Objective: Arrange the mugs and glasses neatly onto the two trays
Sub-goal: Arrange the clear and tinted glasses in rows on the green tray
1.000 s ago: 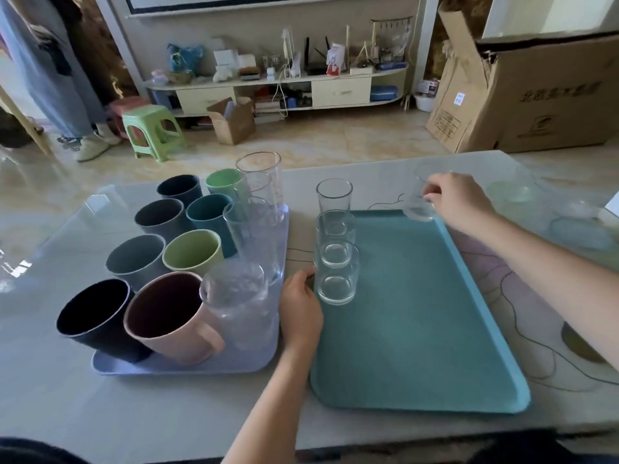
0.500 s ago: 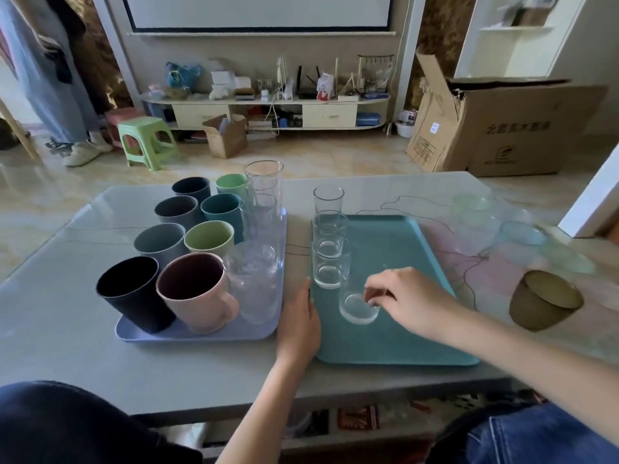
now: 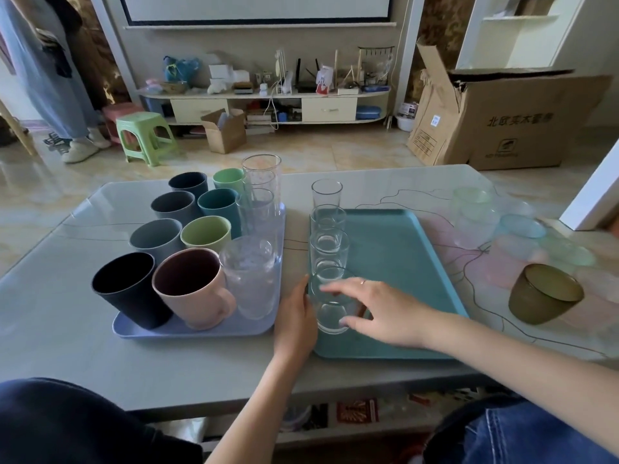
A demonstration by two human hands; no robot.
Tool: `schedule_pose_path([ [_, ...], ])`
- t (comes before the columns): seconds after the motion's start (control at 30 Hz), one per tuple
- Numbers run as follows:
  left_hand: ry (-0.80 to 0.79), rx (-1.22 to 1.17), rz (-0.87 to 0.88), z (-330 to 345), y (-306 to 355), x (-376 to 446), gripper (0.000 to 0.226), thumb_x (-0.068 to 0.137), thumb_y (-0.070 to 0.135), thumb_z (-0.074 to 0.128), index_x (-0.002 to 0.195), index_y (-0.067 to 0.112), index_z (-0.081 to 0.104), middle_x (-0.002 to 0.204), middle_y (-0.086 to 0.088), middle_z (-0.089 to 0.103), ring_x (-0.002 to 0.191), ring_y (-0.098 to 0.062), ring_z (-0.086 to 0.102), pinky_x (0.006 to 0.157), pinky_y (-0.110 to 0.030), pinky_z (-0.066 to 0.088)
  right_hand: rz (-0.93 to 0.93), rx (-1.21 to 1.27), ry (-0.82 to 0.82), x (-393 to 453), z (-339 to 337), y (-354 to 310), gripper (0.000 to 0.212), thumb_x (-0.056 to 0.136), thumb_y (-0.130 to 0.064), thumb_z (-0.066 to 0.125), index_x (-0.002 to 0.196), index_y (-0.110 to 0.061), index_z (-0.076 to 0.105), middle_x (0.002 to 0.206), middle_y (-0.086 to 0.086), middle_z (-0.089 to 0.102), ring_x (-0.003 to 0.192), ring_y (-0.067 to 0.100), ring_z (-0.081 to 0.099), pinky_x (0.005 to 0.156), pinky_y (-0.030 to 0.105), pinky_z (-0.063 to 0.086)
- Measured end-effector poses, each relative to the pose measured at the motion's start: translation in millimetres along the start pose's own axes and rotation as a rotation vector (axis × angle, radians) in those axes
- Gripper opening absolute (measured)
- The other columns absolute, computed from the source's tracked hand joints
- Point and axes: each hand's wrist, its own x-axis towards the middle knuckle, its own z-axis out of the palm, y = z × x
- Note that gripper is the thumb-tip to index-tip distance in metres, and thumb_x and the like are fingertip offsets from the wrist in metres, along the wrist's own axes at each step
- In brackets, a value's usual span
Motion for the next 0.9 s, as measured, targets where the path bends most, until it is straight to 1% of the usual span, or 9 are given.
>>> schedule_pose_path([
  [0.07,0.042,-0.104,-0.025,-1.3,6.4,2.4,0.045,0.086,0.005,0.04,0.128,0.014,0.053,0.127,-0.009,0.061,0.118,-0.025,0.055,0.104,-0.046,0.043,-0.052,0.139,0.122,-5.7,-8.3,2.8,0.056,0.088,-0.023,0.061,0.137,-0.037,0.038,0.123,-0.021,0.054,0.073,0.009,0.063,0.079,0.022,0.049],
  [0.13,0.123,-0.229,-0.077,-4.7,15.5,5.4,0.045,0.087,-0.006,0.036,0.123,0.012,0.055,0.121,-0.021,0.06,0.113,-0.039,0.055,0.101,-0.049,0.042,-0.019,0.151,0.314,-9.0,-18.1,13.3,0.044,0.09,-0.021,0.058,0.13,-0.032,0.045,0.108,-0.019,0.058,0.058,0.011,0.058,0.07,0.027,0.05],
  [0.2,0.184,-0.273,-0.093,-9.1,25.8,7.6,0.042,0.09,-0.008,0.035,0.12,0.01,0.057,0.119,-0.014,0.061,0.111,-0.03,0.055,0.099,-0.035,0.041,0.124,0.039,0.425,-11.5,-26.6,35.4,0.029,0.093,-0.021,0.052,0.121,-0.024,0.05,0.095,-0.011,0.06,0.054,0.011,0.052,0.062,0.032,0.046],
  [0.27,0.227,-0.259,-0.063,-12.8,39.2,10.3,0.036,0.093,-0.002,0.036,0.118,0.01,0.059,0.119,-0.005,0.061,0.114,-0.02,0.054,0.097,-0.024,0.038,0.372,-0.105,0.367,-19.7,-30.8,63.7,0.025,0.095,-0.025,0.047,0.119,-0.019,0.046,0.094,-0.004,0.06,0.065,0.018,0.052,0.063,0.031,0.042],
  [0.37,0.255,-0.29,-0.018,-14.6,67.0,21.3,0.039,0.092,-0.002,0.037,0.121,0.011,0.059,0.121,-0.005,0.064,0.114,-0.017,0.057,0.098,-0.023,0.04,0.656,-0.247,0.201,-33.8,-24.1,101.6,0.031,0.096,-0.031,0.042,0.121,-0.013,0.038,0.106,0.01,0.059,0.08,0.027,0.053,0.068,0.035,0.045],
  [0.53,0.224,-0.146,0.092,-9.0,118.3,54.6,0.045,0.088,-0.004,0.038,0.124,0.014,0.059,0.122,-0.002,0.065,0.1,-0.007,0.056,0.078,-0.002,0.037,0.727,-0.108,0.27,-30.9,-16.6,127.2,0.022,0.094,-0.016,0.043,0.114,-0.009,0.037,0.109,0.018,0.06,0.094,0.035,0.059,0.069,0.035,0.041],
  [0.63,0.153,-0.017,0.198,15.0,150.5,80.6,0.048,0.086,-0.003,0.037,0.124,0.017,0.059,0.123,0.0,0.065,0.098,-0.015,0.062,0.082,-0.021,0.048,0.721,-0.077,0.31,-34.4,-12.8,140.8,0.019,0.094,-0.01,0.039,0.113,-0.006,0.039,0.108,0.017,0.06,0.09,0.032,0.058,0.066,0.031,0.035],
  [0.73,-0.011,0.171,0.353,59.6,182.0,107.6,0.05,0.087,-0.001,0.038,0.127,0.022,0.056,0.129,-0.001,0.06,0.093,-0.026,0.065,0.075,-0.028,0.051,0.725,-0.275,0.249,-28.3,-8.6,148.9,0.033,0.093,-0.009,0.038,0.126,-0.005,0.038,0.107,0.014,0.062,0.092,0.03,0.063,0.065,0.027,0.035],
  [0.9,-0.353,0.562,0.596,160.3,212.1,145.6,0.05,0.087,0.001,0.045,0.131,0.022,0.052,0.144,0.001,0.046,0.133,-0.019,0.04,0.105,-0.032,0.034,0.763,-0.235,0.067,-11.4,-19.8,158.1,0.055,0.087,-0.001,0.036,0.139,-0.003,0.018,0.114,0.019,0.062,0.101,0.032,0.061,0.07,0.032,0.039],
])
